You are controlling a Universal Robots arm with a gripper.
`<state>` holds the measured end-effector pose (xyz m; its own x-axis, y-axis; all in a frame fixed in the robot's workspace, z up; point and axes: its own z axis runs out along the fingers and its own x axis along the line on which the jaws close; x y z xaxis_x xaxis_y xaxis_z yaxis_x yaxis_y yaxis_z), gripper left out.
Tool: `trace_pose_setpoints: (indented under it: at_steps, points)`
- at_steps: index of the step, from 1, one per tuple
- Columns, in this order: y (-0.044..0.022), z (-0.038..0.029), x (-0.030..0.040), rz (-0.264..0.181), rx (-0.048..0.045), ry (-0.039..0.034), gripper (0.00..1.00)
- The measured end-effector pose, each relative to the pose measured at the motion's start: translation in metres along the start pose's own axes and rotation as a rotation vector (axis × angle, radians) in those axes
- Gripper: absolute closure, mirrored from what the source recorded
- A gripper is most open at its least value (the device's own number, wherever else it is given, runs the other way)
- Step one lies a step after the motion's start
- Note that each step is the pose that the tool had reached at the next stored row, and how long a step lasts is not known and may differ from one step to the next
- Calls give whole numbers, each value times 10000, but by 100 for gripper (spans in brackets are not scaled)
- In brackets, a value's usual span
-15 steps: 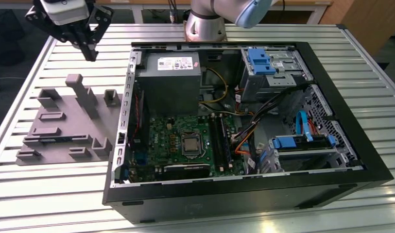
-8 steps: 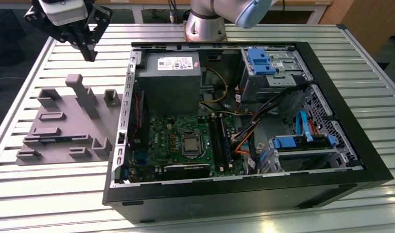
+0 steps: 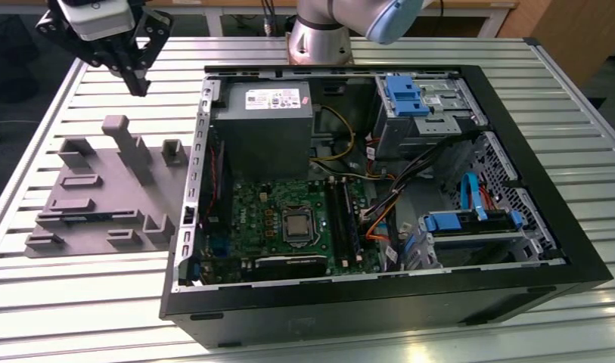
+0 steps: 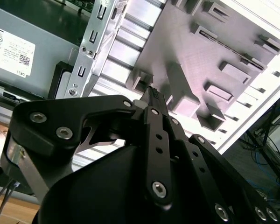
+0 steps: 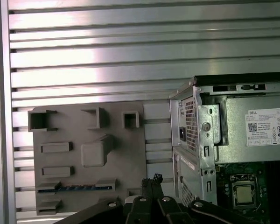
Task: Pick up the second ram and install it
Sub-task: 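Reach for the second ram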
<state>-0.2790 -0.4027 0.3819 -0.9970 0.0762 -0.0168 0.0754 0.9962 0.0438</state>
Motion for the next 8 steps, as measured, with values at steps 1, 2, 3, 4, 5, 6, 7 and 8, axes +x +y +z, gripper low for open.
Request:
trace_pose_setpoints:
  at_steps: [1,2,3,4,5,6,7,8]
  points:
    - [0,1,2,0,0,1,89]
    - [0,1,4,0,0,0,89]
    - [-1,2,6,0,0,1,89]
    - [-1,3,9,0,0,0,89]
    - [-1,3,11,0,0,1,89]
    - [-1,4,14,0,0,1,89]
    - [-1,4,16,0,0,1,89]
    - [-1,5,18,0,0,1,89]
